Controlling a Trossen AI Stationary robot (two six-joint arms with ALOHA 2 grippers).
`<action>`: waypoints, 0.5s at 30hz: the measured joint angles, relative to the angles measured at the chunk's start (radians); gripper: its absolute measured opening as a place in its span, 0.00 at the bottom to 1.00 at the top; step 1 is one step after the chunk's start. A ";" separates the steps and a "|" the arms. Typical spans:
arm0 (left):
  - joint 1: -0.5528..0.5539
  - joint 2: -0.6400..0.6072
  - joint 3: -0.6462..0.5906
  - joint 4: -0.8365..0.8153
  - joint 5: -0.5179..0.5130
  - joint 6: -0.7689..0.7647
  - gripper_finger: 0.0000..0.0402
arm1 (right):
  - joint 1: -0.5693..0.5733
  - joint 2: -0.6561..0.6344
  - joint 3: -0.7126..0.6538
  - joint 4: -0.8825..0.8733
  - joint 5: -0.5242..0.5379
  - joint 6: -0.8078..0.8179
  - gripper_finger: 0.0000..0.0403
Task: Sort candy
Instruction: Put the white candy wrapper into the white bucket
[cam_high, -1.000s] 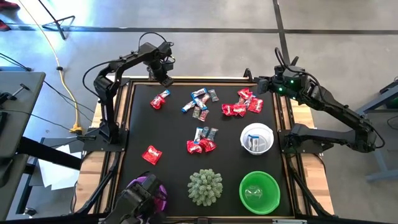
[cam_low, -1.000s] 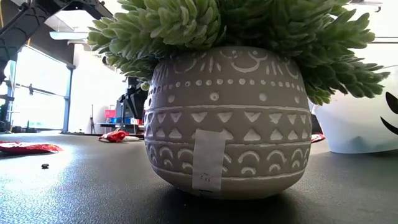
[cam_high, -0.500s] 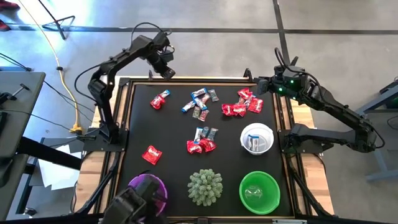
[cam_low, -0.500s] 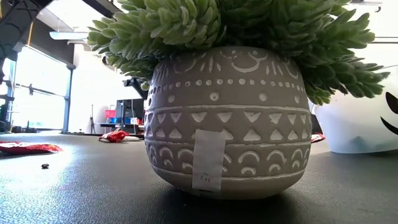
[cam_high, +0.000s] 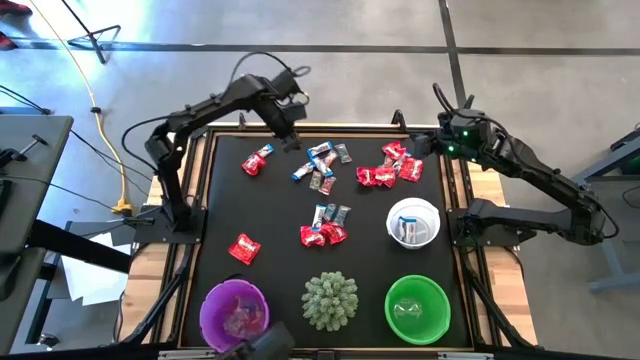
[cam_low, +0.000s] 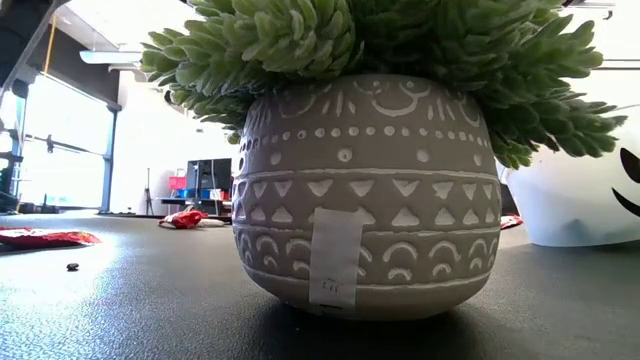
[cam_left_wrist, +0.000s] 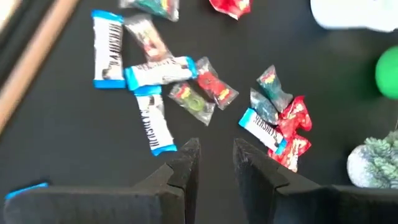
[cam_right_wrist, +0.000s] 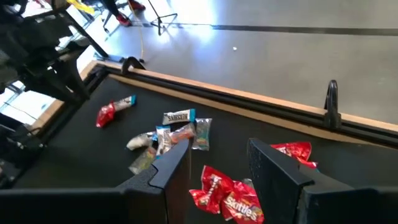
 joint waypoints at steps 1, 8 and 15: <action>-0.009 0.014 0.000 -0.001 -0.002 0.000 0.20 | 0.000 0.000 0.000 -0.003 0.000 -0.005 0.38; -0.035 0.137 -0.001 -0.012 -0.242 -0.008 0.20 | 0.000 0.000 0.000 -0.046 0.000 -0.012 0.38; -0.023 0.194 0.000 -0.034 -0.411 -0.023 0.20 | 0.000 0.000 0.000 -0.076 0.000 -0.012 0.38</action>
